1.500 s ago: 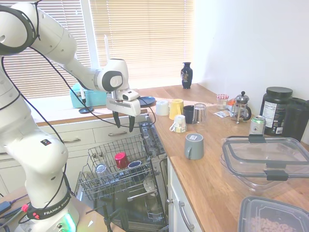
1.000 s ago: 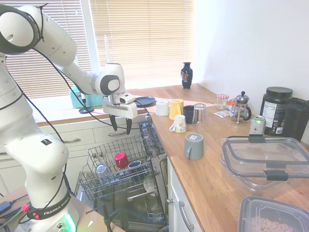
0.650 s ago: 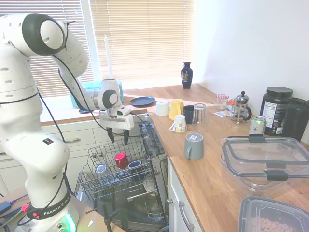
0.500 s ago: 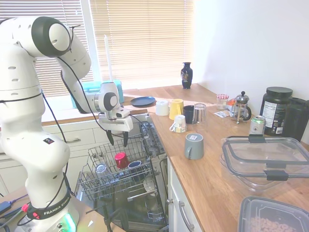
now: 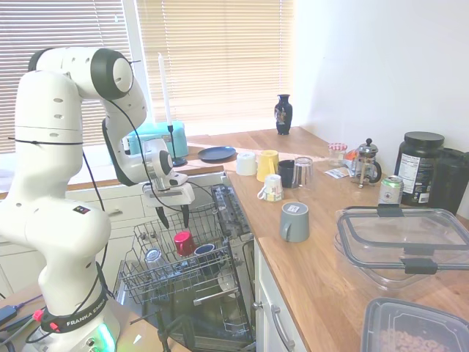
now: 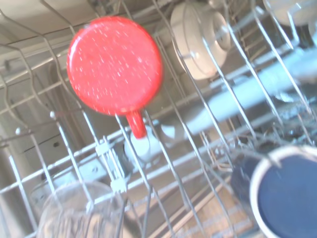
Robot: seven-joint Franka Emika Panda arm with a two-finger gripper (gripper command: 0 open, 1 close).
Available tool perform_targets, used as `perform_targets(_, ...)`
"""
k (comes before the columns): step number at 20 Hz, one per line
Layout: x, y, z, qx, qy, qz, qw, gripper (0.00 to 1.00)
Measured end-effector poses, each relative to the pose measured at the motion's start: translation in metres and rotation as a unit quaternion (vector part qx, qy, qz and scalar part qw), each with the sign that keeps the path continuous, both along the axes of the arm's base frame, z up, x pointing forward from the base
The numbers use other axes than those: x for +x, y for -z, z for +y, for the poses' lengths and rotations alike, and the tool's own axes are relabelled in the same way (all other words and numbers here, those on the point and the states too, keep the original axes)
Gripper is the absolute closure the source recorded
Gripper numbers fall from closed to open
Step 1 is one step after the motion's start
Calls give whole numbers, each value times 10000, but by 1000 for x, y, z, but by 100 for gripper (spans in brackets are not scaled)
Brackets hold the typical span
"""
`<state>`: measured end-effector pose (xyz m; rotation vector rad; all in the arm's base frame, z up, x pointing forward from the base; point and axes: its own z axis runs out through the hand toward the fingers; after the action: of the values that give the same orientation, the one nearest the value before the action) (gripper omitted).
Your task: Move the red mug from the dishwasher to the counter
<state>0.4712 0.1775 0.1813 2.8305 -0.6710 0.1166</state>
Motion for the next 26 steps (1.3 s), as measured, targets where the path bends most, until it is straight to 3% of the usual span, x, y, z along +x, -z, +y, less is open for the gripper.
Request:
perform_targets(15, 42, 104, 55, -263, -575, 126, 9979, 0)
perform_targets(26, 77, 128, 56, -354, -735, 222, 9964, 0)
